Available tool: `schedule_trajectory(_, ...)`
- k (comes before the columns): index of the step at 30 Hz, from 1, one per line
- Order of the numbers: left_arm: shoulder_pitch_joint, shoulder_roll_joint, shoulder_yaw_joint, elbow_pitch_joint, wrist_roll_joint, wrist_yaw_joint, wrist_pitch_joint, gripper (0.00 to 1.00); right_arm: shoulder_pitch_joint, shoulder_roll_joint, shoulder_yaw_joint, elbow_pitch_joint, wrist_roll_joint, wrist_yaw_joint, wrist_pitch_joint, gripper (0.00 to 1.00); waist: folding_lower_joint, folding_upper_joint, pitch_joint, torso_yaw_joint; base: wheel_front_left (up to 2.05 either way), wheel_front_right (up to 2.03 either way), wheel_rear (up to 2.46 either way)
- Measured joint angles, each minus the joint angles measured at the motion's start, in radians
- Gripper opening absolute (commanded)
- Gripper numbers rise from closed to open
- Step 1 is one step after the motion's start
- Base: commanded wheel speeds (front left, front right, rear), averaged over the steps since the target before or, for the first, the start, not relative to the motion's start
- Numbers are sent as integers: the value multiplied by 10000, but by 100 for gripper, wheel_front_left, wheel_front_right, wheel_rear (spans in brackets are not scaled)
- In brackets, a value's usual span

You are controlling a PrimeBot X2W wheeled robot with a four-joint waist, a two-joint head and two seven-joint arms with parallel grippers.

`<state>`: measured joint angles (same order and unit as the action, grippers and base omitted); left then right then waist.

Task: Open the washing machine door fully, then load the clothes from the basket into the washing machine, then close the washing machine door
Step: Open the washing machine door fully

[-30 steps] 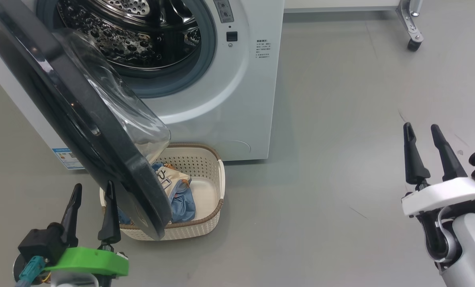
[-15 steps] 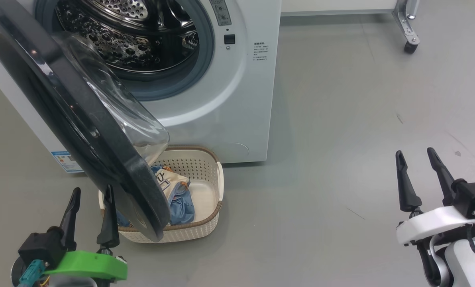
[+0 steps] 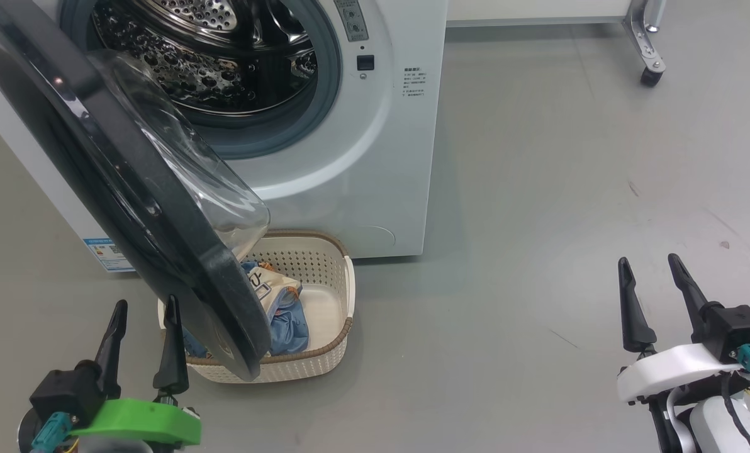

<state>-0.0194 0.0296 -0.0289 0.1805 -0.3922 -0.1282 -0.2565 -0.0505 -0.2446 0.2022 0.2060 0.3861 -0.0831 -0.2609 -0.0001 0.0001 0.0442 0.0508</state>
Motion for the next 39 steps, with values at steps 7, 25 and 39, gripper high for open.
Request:
schedule_trajectory(7, 0, 0, -2, 4, 75, 0, 0, 100, 30, 219, -111, -2, -159, -2, 0, 100, 0, 0, 18, 9, 0, 0, 0)
schedule_trajectory(25, 0, 0, -15, 4, 90, 0, 0, 100, 198, 435, -359, 163, -731, -6, 0, 100, 0, 0, 121, 54, 0, 0, 0)
schedule_trajectory(39, -1, 2, -100, -2, 105, 0, 0, 0, 198, 614, -545, 251, -897, -44, 0, 100, 0, 0, 111, 82, 0, 0, 0)
